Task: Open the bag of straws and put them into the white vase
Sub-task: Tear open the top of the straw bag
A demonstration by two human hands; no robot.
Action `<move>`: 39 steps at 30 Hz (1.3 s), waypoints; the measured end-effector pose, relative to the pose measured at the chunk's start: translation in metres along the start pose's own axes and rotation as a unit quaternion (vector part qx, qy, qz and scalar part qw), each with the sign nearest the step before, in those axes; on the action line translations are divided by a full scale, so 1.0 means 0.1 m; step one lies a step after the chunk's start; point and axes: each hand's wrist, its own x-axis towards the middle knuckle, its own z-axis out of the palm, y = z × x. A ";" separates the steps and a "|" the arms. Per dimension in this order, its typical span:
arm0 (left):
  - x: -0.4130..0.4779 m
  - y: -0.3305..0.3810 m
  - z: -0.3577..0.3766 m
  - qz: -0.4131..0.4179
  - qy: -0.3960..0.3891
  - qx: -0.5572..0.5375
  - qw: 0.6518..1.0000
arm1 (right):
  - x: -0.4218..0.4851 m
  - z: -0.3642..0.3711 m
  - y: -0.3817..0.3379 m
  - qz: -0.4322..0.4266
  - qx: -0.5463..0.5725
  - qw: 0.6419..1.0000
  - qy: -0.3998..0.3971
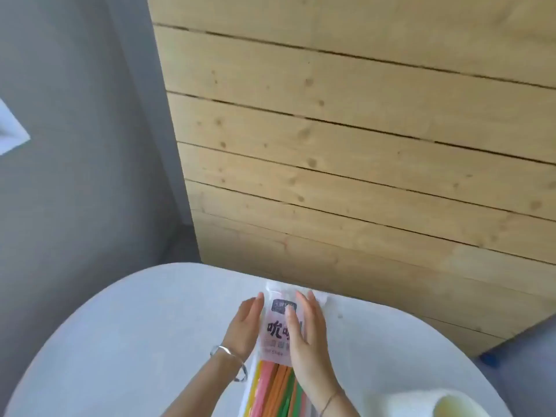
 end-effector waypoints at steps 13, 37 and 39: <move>0.71 -0.10 0.07 0.159 -0.048 0.126 0.978 | 0.46 0.35 0.46 -0.155 0.026 0.986 0.061; -1.72 0.10 -0.15 0.515 -0.054 -0.069 0.853 | -1.53 -0.53 -0.62 -0.256 0.156 0.953 0.041; -2.09 0.08 -0.21 0.481 -0.106 -0.071 0.868 | -1.82 -0.67 -0.59 -0.246 0.160 0.956 0.027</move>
